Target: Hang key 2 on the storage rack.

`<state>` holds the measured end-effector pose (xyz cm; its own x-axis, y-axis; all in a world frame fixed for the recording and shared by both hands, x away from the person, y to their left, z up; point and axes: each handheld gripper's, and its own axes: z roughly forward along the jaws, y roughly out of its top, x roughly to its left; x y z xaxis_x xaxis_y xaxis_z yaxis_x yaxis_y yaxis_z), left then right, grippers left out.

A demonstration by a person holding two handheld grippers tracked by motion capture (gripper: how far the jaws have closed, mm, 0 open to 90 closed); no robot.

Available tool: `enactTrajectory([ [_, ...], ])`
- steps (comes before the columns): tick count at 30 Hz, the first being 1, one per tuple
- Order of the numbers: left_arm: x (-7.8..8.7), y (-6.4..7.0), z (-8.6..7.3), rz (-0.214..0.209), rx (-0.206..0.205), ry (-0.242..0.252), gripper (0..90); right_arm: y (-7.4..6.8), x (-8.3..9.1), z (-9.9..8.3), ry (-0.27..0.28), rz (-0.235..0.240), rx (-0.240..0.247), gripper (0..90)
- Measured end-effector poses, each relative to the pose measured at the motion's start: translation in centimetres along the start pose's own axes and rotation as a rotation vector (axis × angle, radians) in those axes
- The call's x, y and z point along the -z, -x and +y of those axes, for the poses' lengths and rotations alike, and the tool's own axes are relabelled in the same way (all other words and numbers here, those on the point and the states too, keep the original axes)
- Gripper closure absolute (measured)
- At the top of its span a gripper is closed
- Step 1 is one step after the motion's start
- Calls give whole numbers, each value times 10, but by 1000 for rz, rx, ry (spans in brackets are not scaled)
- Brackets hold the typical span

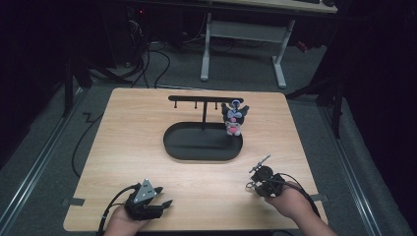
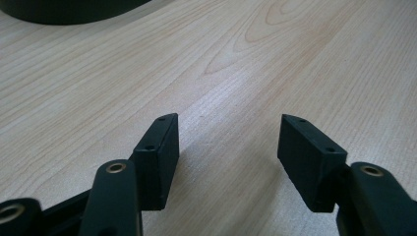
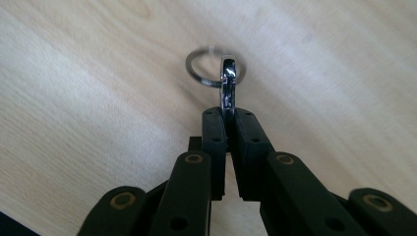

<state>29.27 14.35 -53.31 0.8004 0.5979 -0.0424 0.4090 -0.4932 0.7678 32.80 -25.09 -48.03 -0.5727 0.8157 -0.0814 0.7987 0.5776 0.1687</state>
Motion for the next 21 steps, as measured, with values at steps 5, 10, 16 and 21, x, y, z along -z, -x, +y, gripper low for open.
enactTrajectory([
  [5,0,0,0,0,2,2,417,3,-1,1,7,6,-3,850],
  [10,1,0,0,2,-2,2,417,2,-1,4,-3,10,15,853],
  [16,3,0,0,14,1,24,418,2,11,9,-11,33,25,853],
  [21,4,1,0,22,-5,35,417,2,25,14,1,44,24,853],
])
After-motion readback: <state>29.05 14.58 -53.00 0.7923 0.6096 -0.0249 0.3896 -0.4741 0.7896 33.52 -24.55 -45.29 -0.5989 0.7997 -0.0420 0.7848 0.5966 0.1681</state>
